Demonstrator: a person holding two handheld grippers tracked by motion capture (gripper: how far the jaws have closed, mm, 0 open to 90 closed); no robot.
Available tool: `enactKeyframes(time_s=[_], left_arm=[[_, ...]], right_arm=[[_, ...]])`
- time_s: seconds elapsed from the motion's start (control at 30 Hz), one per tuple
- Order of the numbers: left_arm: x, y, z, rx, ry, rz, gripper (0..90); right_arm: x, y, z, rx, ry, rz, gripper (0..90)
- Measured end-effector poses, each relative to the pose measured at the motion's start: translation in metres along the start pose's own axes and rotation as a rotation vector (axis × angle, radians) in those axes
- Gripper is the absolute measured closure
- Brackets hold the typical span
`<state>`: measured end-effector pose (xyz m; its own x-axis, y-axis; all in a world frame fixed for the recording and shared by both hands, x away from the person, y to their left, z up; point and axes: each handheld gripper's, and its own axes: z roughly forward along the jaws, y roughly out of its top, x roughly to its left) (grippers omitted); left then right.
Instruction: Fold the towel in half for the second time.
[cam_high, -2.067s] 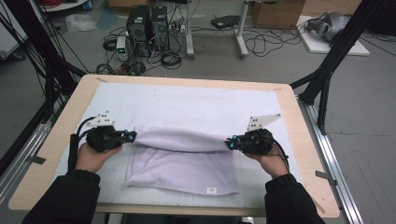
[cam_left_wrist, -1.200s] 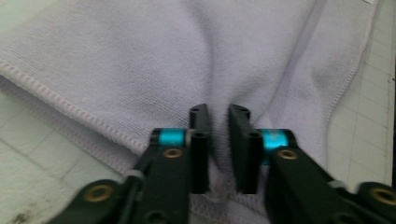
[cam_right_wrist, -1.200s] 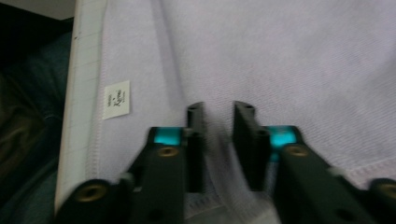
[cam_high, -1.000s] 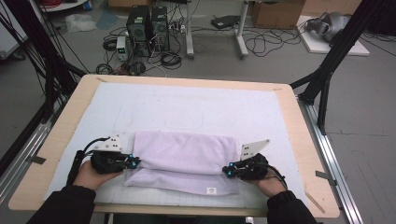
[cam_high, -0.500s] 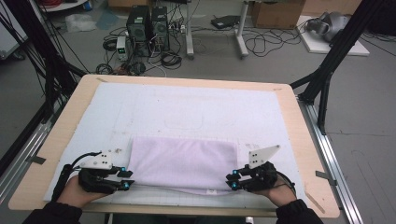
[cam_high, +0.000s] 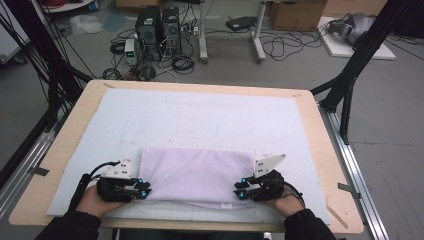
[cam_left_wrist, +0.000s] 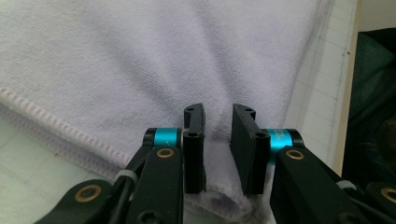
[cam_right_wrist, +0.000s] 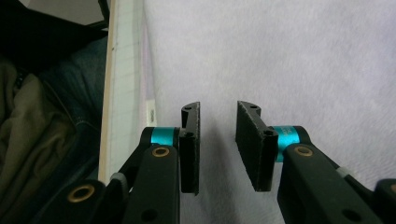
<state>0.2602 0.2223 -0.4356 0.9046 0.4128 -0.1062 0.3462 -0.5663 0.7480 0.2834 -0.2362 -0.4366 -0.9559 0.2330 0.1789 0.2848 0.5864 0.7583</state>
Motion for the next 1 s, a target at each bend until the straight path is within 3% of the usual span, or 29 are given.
enactKeyframes(time_s=[0.17, 0.3, 0.47, 0.57, 0.7, 0.73, 0.9, 1.0], left_arm=[[-0.005, -0.005, -0.006, 0.01, 0.032, 0.036, 72.7], [-0.002, -0.004, -0.01, -0.006, 0.036, 0.014, 65.6], [0.016, 0.01, -0.019, -0.051, 0.113, -0.011, 58.2], [0.035, 0.021, -0.017, -0.09, 0.163, -0.06, 53.7], [0.064, 0.033, -0.005, -0.109, 0.236, -0.113, 50.4], [0.068, 0.034, -0.002, -0.105, 0.249, -0.124, 47.7], [0.086, 0.029, 0.015, -0.07, 0.25, -0.205, 41.8], [0.09, 0.027, 0.023, -0.042, 0.245, -0.223, 42.5]], right_arm=[[0.003, -0.009, 0.0, 0.022, -0.015, -0.011, 72.1], [0.001, -0.006, -0.004, 0.008, -0.031, -0.003, 67.2], [-0.02, 0.008, -0.025, -0.055, -0.168, 0.037, 56.5], [-0.041, 0.016, -0.031, -0.059, -0.253, 0.067, 48.7], [-0.068, 0.016, -0.032, -0.08, -0.33, 0.114, 39.7], [-0.076, 0.013, -0.031, -0.09, -0.329, 0.151, 38.3], [-0.092, 0.003, -0.021, -0.071, -0.285, 0.208, 35.7], [-0.098, -0.001, -0.015, -0.061, -0.245, 0.237, 38.2]])
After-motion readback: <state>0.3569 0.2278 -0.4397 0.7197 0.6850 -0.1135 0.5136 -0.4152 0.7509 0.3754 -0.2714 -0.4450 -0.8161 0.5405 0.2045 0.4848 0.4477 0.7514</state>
